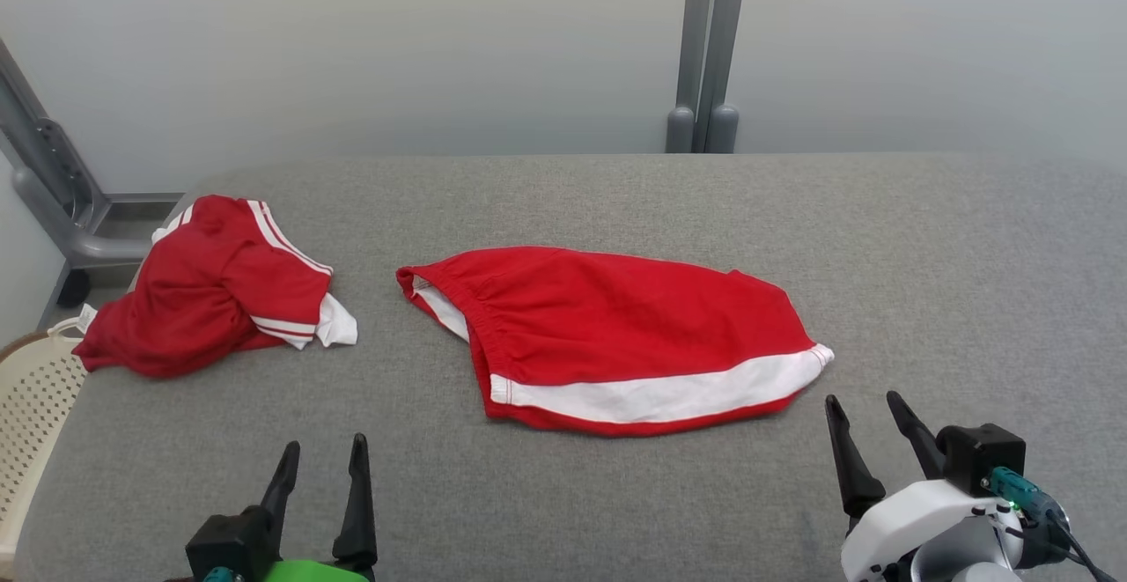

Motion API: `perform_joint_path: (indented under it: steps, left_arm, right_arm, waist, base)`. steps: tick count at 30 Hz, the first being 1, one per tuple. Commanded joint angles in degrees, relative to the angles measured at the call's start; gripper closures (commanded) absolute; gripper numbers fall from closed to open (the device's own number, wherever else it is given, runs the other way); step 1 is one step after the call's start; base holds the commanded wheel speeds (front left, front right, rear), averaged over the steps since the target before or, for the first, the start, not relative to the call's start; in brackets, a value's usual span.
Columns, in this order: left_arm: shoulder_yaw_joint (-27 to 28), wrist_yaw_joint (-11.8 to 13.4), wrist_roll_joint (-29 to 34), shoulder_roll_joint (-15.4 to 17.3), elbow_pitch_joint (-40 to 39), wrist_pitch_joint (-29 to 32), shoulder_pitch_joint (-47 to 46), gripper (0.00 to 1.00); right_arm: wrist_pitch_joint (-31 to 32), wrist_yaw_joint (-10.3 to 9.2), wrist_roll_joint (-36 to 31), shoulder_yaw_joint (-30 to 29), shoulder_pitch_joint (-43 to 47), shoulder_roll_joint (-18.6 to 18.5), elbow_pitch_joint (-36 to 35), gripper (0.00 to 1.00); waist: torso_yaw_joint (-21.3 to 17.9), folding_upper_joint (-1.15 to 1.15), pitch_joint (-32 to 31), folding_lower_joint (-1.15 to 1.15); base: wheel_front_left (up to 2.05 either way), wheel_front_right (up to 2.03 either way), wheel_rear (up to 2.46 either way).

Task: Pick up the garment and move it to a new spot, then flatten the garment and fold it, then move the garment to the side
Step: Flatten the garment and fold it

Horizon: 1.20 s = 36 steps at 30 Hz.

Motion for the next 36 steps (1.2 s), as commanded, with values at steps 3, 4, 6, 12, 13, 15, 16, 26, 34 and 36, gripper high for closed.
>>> perform_joint_path:
  steps: [3, 4, 6, 12, 13, 15, 16, 26, 34, 36]
  left_arm:
    - [-1.35, -0.66, 1.40, 1.43, 0.16, 0.47, 1.86, 0.00]
    - [-1.90, -1.12, 1.60, 1.86, 0.18, 1.05, 2.27, 0.00]
    - [-2.49, -0.98, 1.69, 2.41, 0.34, 2.00, 3.28, 0.00]
    - [-2.33, 0.16, 1.02, 2.32, 0.89, 2.56, 4.75, 0.00]
    - [-2.21, 0.35, 0.80, 2.19, 1.06, 2.65, 4.97, 0.00]
    - [-2.12, 0.53, 0.51, 2.15, 1.14, 2.53, 5.14, 0.00]
    - [-2.17, 0.47, 0.30, 2.15, 1.19, 2.66, 5.20, 0.00]
    - [-3.13, -0.04, -0.18, 2.30, 1.20, 3.87, 4.18, 0.00]
    - [-4.03, -1.19, -0.57, 2.12, 1.56, 3.95, 2.74, 0.00]
    - [-4.13, -1.18, -0.63, 2.02, 1.64, 4.37, 2.28, 0.00]
  right_arm:
    - [0.64, 0.00, -0.78, -0.09, 1.54, -0.14, 0.39, 0.00]
    - [0.82, 0.00, -0.92, -0.09, 1.93, -0.16, 0.49, 0.00]
    - [1.42, 0.00, -1.66, 0.16, 2.82, -0.16, 0.77, 0.00]
    - [2.06, -0.01, -2.28, -0.28, 4.63, -0.15, 1.04, 0.00]
    - [2.16, -0.01, -2.26, -0.22, 4.72, -0.15, 1.06, 0.00]
    - [2.44, -0.01, -1.79, 0.00, 5.01, -0.15, 1.13, 0.00]
    - [2.46, -0.01, -1.43, 0.06, 5.09, -0.15, 1.12, 0.00]
    - [3.02, -0.01, -0.88, 0.41, 4.33, -0.16, 0.99, 0.00]
    - [3.71, -0.01, -1.15, 0.28, 3.61, -0.15, 1.08, 0.00]
    - [4.03, -0.01, -0.99, 0.30, 3.48, -0.16, 1.00, 0.00]
  waist:
    - [0.67, 0.00, -0.57, 0.00]
    - [0.77, 0.00, -0.62, 0.00]
    - [1.06, 0.00, -0.78, 0.00]
    - [1.24, 0.00, -1.12, 0.00]
    - [1.22, 0.00, -1.17, 0.00]
    - [1.10, 0.00, -1.22, 0.00]
    - [1.02, 0.00, -1.22, 0.00]
    - [0.67, 0.00, -0.81, 0.00]
    - [0.45, 0.00, -0.22, 0.00]
    - [0.41, 0.00, -0.07, 0.00]
  base:
    - [0.00, 0.00, 0.00]
    - [0.00, 0.00, 0.00]
    - [0.00, 0.00, 0.00]
    - [0.00, 0.00, 0.00]
    - [0.00, 0.00, 0.00]
    - [0.00, 0.00, 0.00]
    - [0.00, 0.00, 0.00]
    - [0.00, 0.00, 0.00]
    - [0.00, 0.00, 0.00]
    - [0.00, 0.00, 0.00]
